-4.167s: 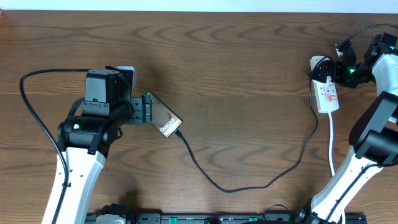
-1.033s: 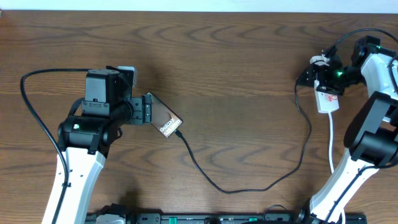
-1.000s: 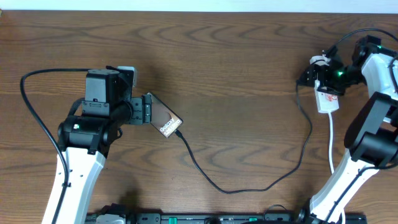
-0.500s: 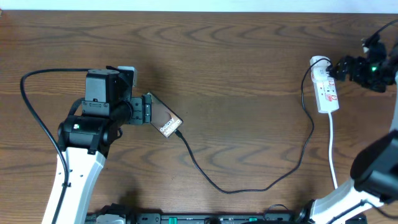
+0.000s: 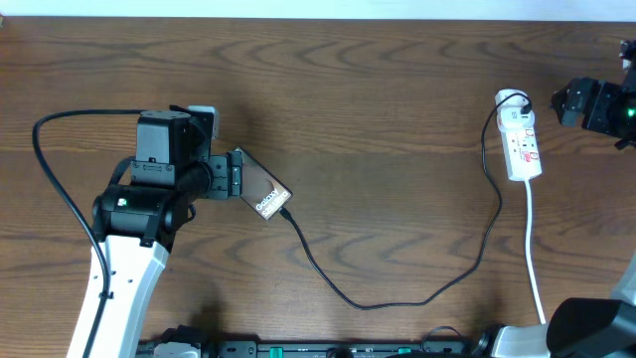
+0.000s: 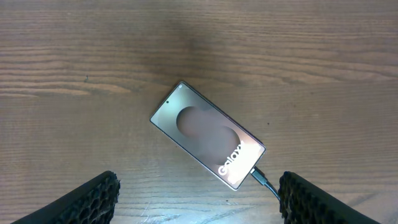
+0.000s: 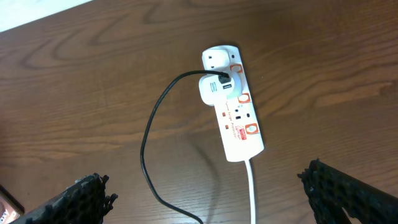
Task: Plug charger to phone and switch on socket
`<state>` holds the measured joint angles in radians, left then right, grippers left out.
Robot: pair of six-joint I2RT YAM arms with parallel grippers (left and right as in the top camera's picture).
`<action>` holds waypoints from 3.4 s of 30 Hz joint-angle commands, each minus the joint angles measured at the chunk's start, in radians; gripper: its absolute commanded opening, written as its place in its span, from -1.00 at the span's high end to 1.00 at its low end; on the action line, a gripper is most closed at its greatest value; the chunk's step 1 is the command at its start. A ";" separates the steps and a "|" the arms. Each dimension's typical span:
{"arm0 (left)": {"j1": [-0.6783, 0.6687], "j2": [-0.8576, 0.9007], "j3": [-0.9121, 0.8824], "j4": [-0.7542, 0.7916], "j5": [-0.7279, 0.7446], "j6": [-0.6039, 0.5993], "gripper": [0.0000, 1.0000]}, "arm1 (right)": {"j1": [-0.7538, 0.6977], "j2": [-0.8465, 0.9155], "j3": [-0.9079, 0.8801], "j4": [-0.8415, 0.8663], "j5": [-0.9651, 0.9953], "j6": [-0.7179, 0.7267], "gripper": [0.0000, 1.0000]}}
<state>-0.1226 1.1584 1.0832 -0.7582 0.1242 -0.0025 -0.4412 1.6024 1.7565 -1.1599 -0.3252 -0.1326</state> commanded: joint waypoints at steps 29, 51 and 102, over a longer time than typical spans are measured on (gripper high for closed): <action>-0.008 -0.134 0.000 -0.009 -0.022 0.011 -0.65 | 0.003 0.002 -0.003 -0.003 -0.006 0.016 -0.99; -0.003 -1.044 -0.853 0.757 0.018 0.009 -0.65 | 0.003 0.002 -0.003 -0.003 -0.006 0.016 -0.99; 0.206 -1.154 -1.079 0.698 0.017 -0.013 -0.65 | 0.003 0.002 -0.003 -0.003 -0.006 0.016 -0.99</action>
<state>0.0776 0.0101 0.0174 -0.0200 0.1276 -0.0032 -0.4412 1.6054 1.7561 -1.1625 -0.3248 -0.1272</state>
